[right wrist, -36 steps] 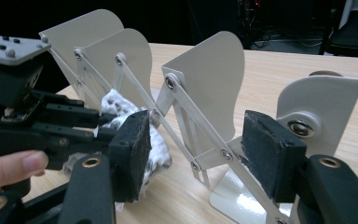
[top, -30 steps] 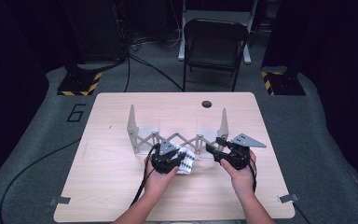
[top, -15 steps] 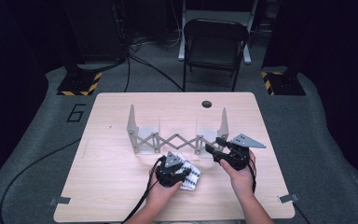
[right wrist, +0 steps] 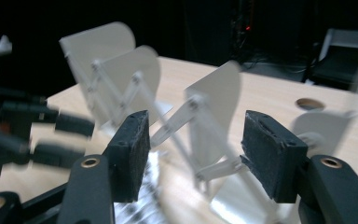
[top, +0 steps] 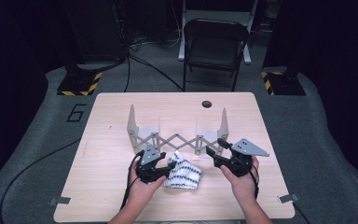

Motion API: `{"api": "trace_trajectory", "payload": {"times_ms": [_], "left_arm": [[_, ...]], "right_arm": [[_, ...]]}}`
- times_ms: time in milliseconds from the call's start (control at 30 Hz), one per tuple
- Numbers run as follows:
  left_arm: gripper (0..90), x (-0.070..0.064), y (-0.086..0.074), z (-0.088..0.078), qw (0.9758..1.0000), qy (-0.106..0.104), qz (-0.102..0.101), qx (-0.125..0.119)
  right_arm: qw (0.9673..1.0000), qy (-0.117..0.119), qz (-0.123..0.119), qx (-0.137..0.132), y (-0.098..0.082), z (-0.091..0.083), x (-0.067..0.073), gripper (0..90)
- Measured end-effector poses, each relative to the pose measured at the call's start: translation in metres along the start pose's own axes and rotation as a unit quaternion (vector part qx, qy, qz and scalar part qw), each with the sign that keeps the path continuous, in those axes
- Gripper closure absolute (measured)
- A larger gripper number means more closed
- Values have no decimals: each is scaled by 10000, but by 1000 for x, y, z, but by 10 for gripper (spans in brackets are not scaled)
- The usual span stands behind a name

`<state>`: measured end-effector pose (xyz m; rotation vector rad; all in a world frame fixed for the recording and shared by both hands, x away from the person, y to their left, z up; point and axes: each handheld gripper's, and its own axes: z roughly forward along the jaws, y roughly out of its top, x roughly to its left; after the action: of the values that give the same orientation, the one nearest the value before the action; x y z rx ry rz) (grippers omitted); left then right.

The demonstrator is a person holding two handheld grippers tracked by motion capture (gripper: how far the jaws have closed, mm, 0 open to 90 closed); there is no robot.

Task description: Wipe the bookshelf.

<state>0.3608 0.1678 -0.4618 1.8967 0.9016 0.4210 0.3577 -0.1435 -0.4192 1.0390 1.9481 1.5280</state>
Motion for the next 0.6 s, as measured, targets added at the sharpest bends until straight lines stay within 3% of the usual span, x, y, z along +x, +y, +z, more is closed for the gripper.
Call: {"api": "trace_trajectory", "payload": {"times_ms": [167, 367, 600], "left_arm": [[429, 17, -9, -15, 9997, 153, -167, -85], [429, 31, -17, -23, 9991, 287, -308, -96], [427, 39, -19, -30, 9979, 362, -489, -206]], "right_arm": [[9991, 205, 23, 372, -22, 15, 14, 409], [9942, 566, 40, 911, -53, 44, 26, 399], [9893, 829, -207, 1181, -62, 68, 42, 342]]}}
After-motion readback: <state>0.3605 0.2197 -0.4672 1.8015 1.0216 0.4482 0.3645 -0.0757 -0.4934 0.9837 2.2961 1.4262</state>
